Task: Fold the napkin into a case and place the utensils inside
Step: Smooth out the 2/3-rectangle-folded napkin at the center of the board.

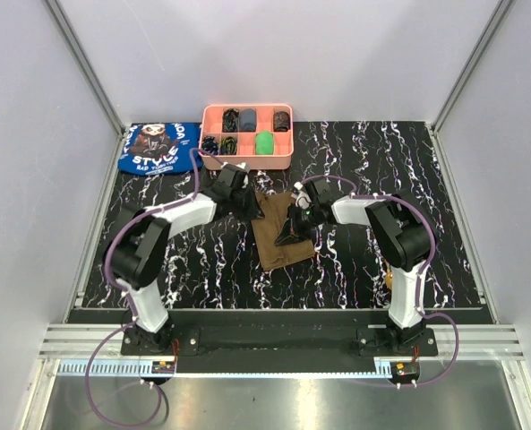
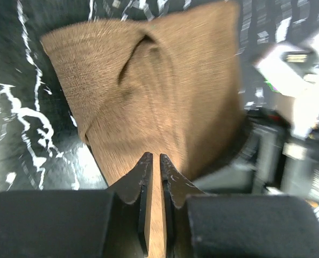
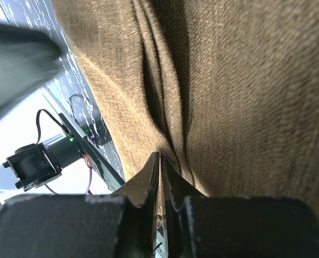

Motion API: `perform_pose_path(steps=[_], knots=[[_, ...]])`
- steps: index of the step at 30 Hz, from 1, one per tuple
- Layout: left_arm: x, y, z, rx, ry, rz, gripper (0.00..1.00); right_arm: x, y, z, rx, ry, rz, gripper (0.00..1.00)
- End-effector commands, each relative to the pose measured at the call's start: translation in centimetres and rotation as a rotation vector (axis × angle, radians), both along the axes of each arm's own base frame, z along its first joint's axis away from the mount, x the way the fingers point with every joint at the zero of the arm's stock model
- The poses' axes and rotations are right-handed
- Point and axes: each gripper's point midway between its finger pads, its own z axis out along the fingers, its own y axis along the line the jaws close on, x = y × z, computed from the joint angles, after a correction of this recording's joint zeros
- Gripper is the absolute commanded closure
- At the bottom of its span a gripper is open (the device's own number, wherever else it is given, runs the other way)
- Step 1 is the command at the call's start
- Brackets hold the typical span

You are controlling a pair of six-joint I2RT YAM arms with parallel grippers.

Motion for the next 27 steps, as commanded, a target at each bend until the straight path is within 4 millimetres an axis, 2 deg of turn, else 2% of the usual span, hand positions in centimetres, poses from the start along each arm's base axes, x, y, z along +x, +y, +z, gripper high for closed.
perform_pose_path(steps=[1, 8, 10, 12, 16, 20, 22, 23, 24, 25, 26, 27], knots=[[2.9, -2.4, 2.0, -0.096, -0.070, -0.015, 0.89, 0.8, -0.2, 2.5, 0.013, -0.076, 0.005, 0.90], [3.6, -3.7, -1.6, -0.122, 0.004, -0.007, 0.91, 1.8, -0.2, 4.3, 0.000, -0.135, -0.007, 0.84], [3.7, -4.2, -1.6, -0.155, -0.013, -0.013, 0.91, 2.4, -0.3, 4.5, -0.022, -0.146, -0.016, 0.82], [3.5, -3.9, -1.6, -0.157, -0.021, -0.006, 0.91, 2.4, -0.3, 4.6, -0.023, -0.146, -0.006, 0.81], [3.7, -3.5, 0.9, -0.144, -0.074, -0.014, 0.88, 0.9, -0.3, 4.1, -0.019, -0.112, 0.011, 0.79], [4.9, -3.0, 4.9, -0.081, -0.151, -0.027, 0.74, -0.3, -0.4, 4.2, -0.026, -0.123, 0.018, 0.75], [5.4, -1.4, 5.1, 0.020, -0.175, -0.014, 0.72, -0.6, -0.6, 4.6, -0.025, -0.132, 0.016, 0.72], [6.2, -1.1, 6.0, 0.054, -0.204, -0.007, 0.72, -0.8, -0.6, 4.8, -0.020, -0.133, 0.020, 0.71], [6.5, 0.0, 5.5, 0.133, -0.219, -0.007, 0.72, -1.0, -0.6, 4.9, -0.016, -0.131, 0.022, 0.69], [6.8, 0.3, 4.9, 0.170, -0.215, -0.017, 0.72, -1.3, -0.4, 5.2, -0.011, -0.133, 0.031, 0.67], [7.7, 0.3, 5.8, 0.191, -0.235, -0.020, 0.72, -1.5, -0.3, 5.3, -0.008, -0.135, 0.038, 0.65], [7.5, 0.6, 5.2, 0.236, -0.221, -0.053, 0.73, -1.8, -0.2, 5.2, -0.008, -0.133, 0.046, 0.64]])
